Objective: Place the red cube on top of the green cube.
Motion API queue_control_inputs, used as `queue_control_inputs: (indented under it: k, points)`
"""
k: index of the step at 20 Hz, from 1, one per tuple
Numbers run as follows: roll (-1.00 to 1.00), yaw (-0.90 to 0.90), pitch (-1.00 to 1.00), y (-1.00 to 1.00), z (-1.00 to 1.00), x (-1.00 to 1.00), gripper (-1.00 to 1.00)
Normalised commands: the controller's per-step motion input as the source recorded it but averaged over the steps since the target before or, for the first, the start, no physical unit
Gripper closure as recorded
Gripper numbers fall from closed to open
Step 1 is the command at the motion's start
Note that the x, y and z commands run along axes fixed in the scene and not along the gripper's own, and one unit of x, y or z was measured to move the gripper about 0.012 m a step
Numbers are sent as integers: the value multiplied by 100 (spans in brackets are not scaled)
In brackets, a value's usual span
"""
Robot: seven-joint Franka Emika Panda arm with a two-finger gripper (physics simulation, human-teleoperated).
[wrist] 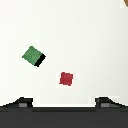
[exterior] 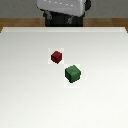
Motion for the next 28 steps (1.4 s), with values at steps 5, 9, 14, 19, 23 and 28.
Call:
queue_control_inputs:
  k: [5, 9, 14, 19, 23, 28]
  points:
    - [0, -3, 0, -20, 0, 0, -100]
    - [0, 0, 0, 0, 0, 25, -100]
    - [0, 0, 0, 0, -40, 0, -100]
    - [0, 0, 0, 0, -100, 0, -100]
    - [0, 0, 0, 0, -100, 0, -100]
    - [0, 0, 0, 0, -100, 0, -100]
